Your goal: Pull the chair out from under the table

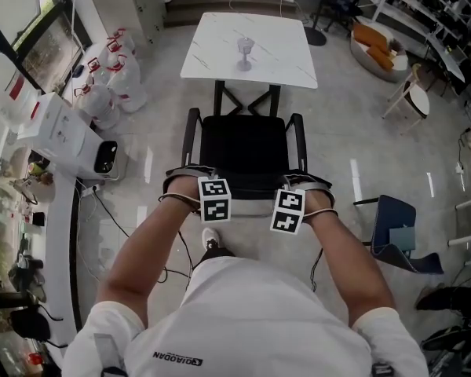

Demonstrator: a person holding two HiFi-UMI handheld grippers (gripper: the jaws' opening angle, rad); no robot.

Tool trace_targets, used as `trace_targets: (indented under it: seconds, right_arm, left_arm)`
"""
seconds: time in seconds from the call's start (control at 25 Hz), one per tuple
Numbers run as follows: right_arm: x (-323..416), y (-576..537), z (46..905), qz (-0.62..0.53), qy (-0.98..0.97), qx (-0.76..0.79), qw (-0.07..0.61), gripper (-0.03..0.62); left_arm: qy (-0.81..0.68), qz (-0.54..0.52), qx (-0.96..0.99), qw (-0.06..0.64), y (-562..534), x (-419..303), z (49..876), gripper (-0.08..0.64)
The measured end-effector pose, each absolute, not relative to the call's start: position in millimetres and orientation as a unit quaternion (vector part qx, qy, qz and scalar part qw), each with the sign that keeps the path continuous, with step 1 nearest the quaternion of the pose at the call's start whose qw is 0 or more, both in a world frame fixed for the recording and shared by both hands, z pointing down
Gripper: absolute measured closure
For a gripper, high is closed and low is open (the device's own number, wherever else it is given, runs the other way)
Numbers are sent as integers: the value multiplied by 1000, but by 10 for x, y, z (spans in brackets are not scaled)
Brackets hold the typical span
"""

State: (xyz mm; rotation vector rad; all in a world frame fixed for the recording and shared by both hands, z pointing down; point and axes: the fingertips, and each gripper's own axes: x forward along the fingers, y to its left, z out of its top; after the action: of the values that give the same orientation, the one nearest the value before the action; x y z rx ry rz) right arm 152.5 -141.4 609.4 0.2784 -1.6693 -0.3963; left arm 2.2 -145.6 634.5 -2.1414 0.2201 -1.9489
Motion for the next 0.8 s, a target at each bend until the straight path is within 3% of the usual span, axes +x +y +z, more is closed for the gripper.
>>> trace_targets:
  seconds: [0.8]
  right_arm:
    - [1589, -608, 6078, -173, -742, 114, 637, 558]
  left_arm:
    - [84, -676, -726, 97, -679, 65, 6340, 480]
